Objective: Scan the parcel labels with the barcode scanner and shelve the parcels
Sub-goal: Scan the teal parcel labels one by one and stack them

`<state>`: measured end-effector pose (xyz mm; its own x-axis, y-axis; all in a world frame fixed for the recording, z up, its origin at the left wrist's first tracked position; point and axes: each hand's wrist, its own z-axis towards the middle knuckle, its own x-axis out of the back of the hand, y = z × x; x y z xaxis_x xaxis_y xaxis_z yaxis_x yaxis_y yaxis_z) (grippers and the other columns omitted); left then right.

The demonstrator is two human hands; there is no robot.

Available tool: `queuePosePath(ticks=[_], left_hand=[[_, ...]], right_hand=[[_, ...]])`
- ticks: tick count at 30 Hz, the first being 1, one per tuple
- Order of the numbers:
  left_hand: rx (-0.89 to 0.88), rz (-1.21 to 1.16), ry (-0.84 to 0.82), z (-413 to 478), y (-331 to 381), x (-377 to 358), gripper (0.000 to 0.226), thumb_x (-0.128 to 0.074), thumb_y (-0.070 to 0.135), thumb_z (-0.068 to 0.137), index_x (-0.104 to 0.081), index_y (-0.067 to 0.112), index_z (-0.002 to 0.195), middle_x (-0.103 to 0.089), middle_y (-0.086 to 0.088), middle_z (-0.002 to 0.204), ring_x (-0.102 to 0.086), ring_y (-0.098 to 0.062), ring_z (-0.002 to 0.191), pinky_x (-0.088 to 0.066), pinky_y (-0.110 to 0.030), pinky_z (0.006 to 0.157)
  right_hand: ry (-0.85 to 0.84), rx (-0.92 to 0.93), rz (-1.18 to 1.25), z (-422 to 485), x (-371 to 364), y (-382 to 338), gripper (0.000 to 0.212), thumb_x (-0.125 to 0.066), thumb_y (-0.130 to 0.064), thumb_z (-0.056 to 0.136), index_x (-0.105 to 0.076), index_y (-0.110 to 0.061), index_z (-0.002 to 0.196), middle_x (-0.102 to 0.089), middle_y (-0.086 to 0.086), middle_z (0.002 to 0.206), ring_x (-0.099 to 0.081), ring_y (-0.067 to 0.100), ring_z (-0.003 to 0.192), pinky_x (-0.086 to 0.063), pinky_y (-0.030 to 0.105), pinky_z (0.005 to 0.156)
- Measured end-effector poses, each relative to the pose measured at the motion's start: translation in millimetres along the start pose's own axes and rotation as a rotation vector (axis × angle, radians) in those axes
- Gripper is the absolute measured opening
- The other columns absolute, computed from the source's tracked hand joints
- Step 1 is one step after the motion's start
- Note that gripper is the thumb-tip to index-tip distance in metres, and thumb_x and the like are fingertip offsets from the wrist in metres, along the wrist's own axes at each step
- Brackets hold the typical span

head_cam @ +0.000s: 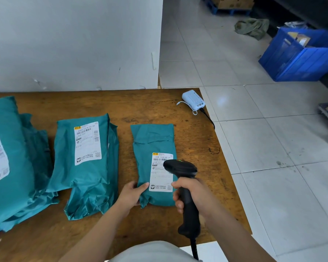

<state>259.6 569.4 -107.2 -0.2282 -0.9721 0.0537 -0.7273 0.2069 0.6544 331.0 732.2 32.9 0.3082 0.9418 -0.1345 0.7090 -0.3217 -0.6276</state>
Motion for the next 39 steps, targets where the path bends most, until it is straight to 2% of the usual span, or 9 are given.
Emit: queuePosePath(ticks=[5, 11, 15, 21, 28, 32, 34, 37, 39], left_hand=[[0.023, -0.003, 0.012, -1, 1, 1, 0.011, -0.065, 0.024, 0.088, -0.056, 0.019, 0.090, -0.063, -0.001, 0.095, -0.062, -0.018, 0.087, -0.055, -0.038, 0.079], [0.014, -0.009, 0.131, -2, 16, -7, 0.058, -0.074, 0.018, 0.080, -0.044, 0.008, 0.129, -0.058, -0.009, 0.125, -0.061, -0.027, 0.104, -0.053, -0.040, 0.087], [-0.007, 0.004, 0.121, 1, 33, -14, 0.055, -0.080, 0.020, 0.074, -0.054, 0.003, 0.120, -0.065, -0.010, 0.115, -0.061, -0.021, 0.088, -0.053, -0.031, 0.073], [-0.026, 0.088, 0.044, 2, 40, -16, 0.041, -0.074, 0.009, 0.079, -0.062, 0.006, 0.117, -0.068, -0.011, 0.118, -0.066, -0.027, 0.102, -0.054, -0.042, 0.092], [-0.098, 0.015, -0.028, -9, 37, -12, 0.025, -0.059, -0.003, 0.086, -0.064, 0.005, 0.109, -0.068, -0.015, 0.114, -0.067, -0.030, 0.097, -0.055, -0.043, 0.088], [-0.148, -0.016, -0.035, -23, 36, -6, 0.022, -0.056, -0.006, 0.086, -0.065, 0.010, 0.098, -0.071, -0.012, 0.106, -0.070, -0.028, 0.090, -0.057, -0.040, 0.078], [-0.175, -0.062, -0.035, -35, 37, -2, 0.022, -0.055, -0.008, 0.086, -0.065, 0.009, 0.097, -0.075, -0.004, 0.093, -0.072, -0.022, 0.080, -0.058, -0.033, 0.067], [-0.234, -0.140, -0.023, -56, 44, 7, 0.023, -0.054, -0.012, 0.085, -0.066, 0.006, 0.093, -0.076, 0.000, 0.080, -0.072, -0.016, 0.068, -0.058, -0.027, 0.058], [-0.294, -0.164, -0.012, -68, 52, 13, 0.024, -0.054, -0.014, 0.084, -0.066, 0.006, 0.092, -0.076, -0.002, 0.082, -0.072, -0.018, 0.071, -0.060, -0.030, 0.064]], right_hand=[[0.002, 0.004, -0.006, 1, -1, 1, 0.022, -0.065, -0.013, 0.081, -0.064, 0.005, 0.094, -0.059, 0.012, 0.058, -0.046, 0.015, 0.039, -0.041, 0.023, 0.045], [0.125, 0.130, -0.059, 16, 7, -4, 0.014, -0.070, -0.011, 0.082, -0.061, -0.003, 0.090, -0.062, 0.008, 0.062, -0.051, 0.015, 0.044, -0.046, 0.025, 0.047], [0.317, 0.220, -0.306, 50, 28, -6, 0.031, -0.069, -0.014, 0.084, -0.054, -0.019, 0.110, -0.061, -0.004, 0.088, -0.058, 0.013, 0.076, -0.045, 0.031, 0.072], [0.406, 0.178, -0.623, 83, 71, 23, 0.056, -0.068, -0.013, 0.085, -0.044, -0.007, 0.135, -0.057, 0.007, 0.117, -0.055, 0.028, 0.110, -0.037, 0.027, 0.083], [0.557, 0.235, -0.879, 111, 85, 45, 0.044, -0.069, -0.027, 0.079, -0.058, -0.009, 0.118, -0.065, 0.008, 0.096, -0.058, 0.027, 0.091, -0.049, 0.035, 0.080], [0.711, 0.169, -1.079, 113, 81, 47, 0.068, -0.065, -0.043, 0.082, -0.044, -0.008, 0.137, -0.050, 0.018, 0.136, -0.043, 0.037, 0.125, -0.037, 0.045, 0.105], [0.810, 0.373, -1.069, 103, 68, 45, 0.081, -0.064, -0.043, 0.085, -0.027, -0.007, 0.148, -0.039, 0.020, 0.146, -0.035, 0.038, 0.133, -0.033, 0.048, 0.109], [0.522, 0.622, -0.793, 87, 31, 32, 0.085, -0.063, -0.046, 0.086, -0.021, -0.013, 0.151, -0.037, 0.010, 0.151, -0.036, 0.029, 0.138, -0.034, 0.045, 0.112], [0.122, 0.433, -0.349, 77, -3, 15, 0.086, -0.071, -0.053, 0.076, -0.035, -0.016, 0.145, -0.052, 0.001, 0.142, -0.051, 0.020, 0.129, -0.045, 0.039, 0.104]])
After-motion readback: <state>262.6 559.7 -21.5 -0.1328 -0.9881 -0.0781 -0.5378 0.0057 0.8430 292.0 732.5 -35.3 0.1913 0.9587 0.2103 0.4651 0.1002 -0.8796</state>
